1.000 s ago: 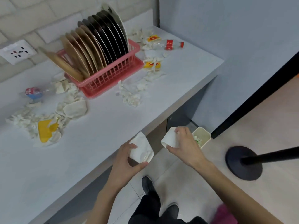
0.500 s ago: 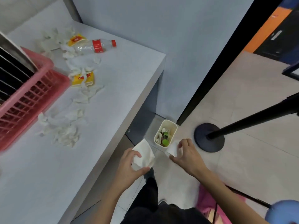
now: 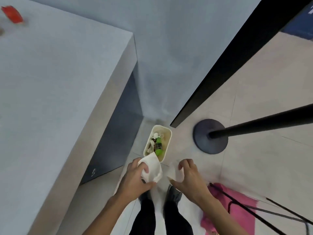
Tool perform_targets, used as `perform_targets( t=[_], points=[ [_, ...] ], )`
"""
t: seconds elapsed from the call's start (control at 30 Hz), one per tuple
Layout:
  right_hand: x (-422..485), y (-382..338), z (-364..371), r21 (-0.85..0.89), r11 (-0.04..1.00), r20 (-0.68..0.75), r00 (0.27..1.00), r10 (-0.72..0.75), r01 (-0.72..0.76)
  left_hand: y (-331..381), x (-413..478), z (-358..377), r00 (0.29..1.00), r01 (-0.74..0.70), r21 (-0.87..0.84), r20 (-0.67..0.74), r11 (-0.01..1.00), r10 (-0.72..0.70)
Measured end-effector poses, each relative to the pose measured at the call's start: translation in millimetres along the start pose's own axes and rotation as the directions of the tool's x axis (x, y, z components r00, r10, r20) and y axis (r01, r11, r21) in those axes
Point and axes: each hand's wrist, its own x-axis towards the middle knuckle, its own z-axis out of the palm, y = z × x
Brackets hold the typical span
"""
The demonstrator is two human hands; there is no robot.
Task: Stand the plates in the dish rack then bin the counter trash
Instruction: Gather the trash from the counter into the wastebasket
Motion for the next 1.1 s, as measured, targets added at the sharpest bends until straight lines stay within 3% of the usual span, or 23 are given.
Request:
perform_targets(
  t=[0.23,0.3,0.4,0.63,0.83,1.0,1.1],
  points=[
    [99.1,86.3,53.7,0.027,0.999,0.02,1.0,0.023,-0.023,-64.4,140.6,102.0,0.994,0.06,0.217,0.078,0.974,-0.078],
    [125.0,114.9,71.9,0.052,0.998,0.039,0.999,0.017,-0.019,-91.3,175.8,141.7,0.98,0.178,0.069,0.078,0.982,-0.183],
    [166.1,151.0,91.7,0.159,0.984,0.032,0.997,0.076,-0.08,-127.8,221.3,194.8,0.923,0.384,-0.205,0.103,0.9,-0.37],
    [247.0,186.0,130.5,0.342,0.93,0.092,0.99,0.109,-0.134,-186.5,291.3,258.9,0.852,0.524,-0.191,0.103,0.83,-0.513],
    [293.5,178.6,139.6,0.416,0.897,0.087,0.988,0.125,-0.15,-195.1,308.9,260.4,0.861,0.488,-0.008,0.173,0.873,-0.479],
    [323.7,160.5,150.7,0.351,0.931,0.093,0.993,0.068,-0.097,-196.1,288.3,256.0,0.921,0.371,-0.088,0.159,0.925,-0.355],
    [344.0,150.1,164.1,0.217,0.976,0.088,0.996,0.004,-0.023,-199.3,274.2,254.2,0.96,0.256,-0.111,0.144,0.96,-0.239]
  ],
)
